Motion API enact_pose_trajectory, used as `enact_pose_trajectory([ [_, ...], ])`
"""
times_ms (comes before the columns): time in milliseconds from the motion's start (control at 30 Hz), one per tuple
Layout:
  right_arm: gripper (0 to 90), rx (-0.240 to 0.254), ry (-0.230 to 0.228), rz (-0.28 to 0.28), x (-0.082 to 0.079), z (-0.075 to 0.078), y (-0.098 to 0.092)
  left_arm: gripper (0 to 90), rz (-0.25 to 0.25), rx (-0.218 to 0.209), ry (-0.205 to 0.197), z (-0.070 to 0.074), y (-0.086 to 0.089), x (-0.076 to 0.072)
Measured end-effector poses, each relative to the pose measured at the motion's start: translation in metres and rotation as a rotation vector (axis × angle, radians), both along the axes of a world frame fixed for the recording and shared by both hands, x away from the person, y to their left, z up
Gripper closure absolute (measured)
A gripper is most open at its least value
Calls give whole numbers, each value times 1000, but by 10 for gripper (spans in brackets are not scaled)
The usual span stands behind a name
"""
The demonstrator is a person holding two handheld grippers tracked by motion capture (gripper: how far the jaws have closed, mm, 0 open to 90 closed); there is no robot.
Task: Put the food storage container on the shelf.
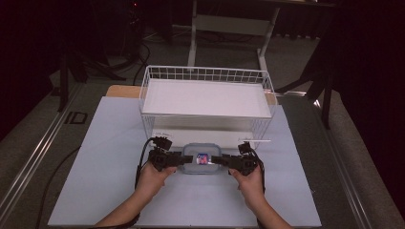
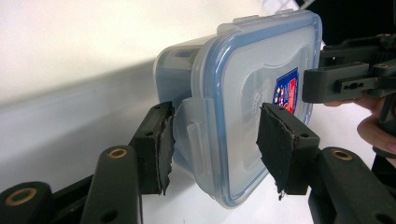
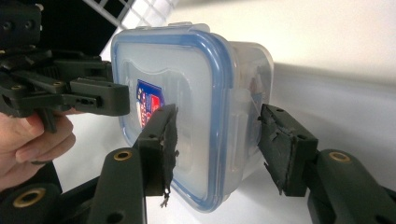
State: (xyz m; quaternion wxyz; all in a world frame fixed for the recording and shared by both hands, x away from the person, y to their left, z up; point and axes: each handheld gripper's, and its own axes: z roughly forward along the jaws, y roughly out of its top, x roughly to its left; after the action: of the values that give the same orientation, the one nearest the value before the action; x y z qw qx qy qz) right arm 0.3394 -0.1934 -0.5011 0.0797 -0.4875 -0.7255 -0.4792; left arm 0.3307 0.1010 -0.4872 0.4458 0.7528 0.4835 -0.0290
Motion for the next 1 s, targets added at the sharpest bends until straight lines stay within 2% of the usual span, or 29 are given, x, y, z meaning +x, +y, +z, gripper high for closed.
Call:
enact_pose_trajectory([
  [100, 478, 12, -22, -11, 5, 8, 0, 479, 4, -7, -14, 4, 0, 2],
  [133, 478, 19, -51, -21, 8, 15, 0, 479, -3, -5, -58, 12, 1, 7],
  [200, 478, 21, -64, -24, 10, 18, 0, 479, -8, -6, -88, 17, 1, 13],
  [233, 477, 18, -87, -32, 15, 21, 0, 479, -8, -8, -97, 17, 1, 16],
  [333, 471, 9, -93, -48, 20, 21, 0, 479, 4, -14, -92, 12, -2, 23],
  [433, 466, 9, -80, -65, 29, 14, 0, 478, 19, -26, -84, 4, -3, 27],
  [600, 465, 28, -70, -72, 37, 0, 3, 478, 27, -14, -77, -6, 0, 35],
  [633, 465, 28, -70, -72, 37, 0, 3, 478, 32, -18, -65, -8, 0, 36],
  [667, 465, 31, -54, -77, 38, -3, 4, 478, 46, -20, -61, -9, 1, 37],
  [733, 465, 38, -51, -87, 40, -7, 6, 477, 44, -18, -62, -11, 2, 41],
  [833, 464, 37, -41, -94, 42, -10, 7, 477, 48, -32, -58, -16, 2, 45],
  [933, 463, 23, -57, -98, 49, -15, 6, 475, 59, -41, -50, -20, 1, 48],
  [1000, 463, 34, -46, -107, 50, -15, 6, 475, 66, -63, -56, -21, 1, 50],
])
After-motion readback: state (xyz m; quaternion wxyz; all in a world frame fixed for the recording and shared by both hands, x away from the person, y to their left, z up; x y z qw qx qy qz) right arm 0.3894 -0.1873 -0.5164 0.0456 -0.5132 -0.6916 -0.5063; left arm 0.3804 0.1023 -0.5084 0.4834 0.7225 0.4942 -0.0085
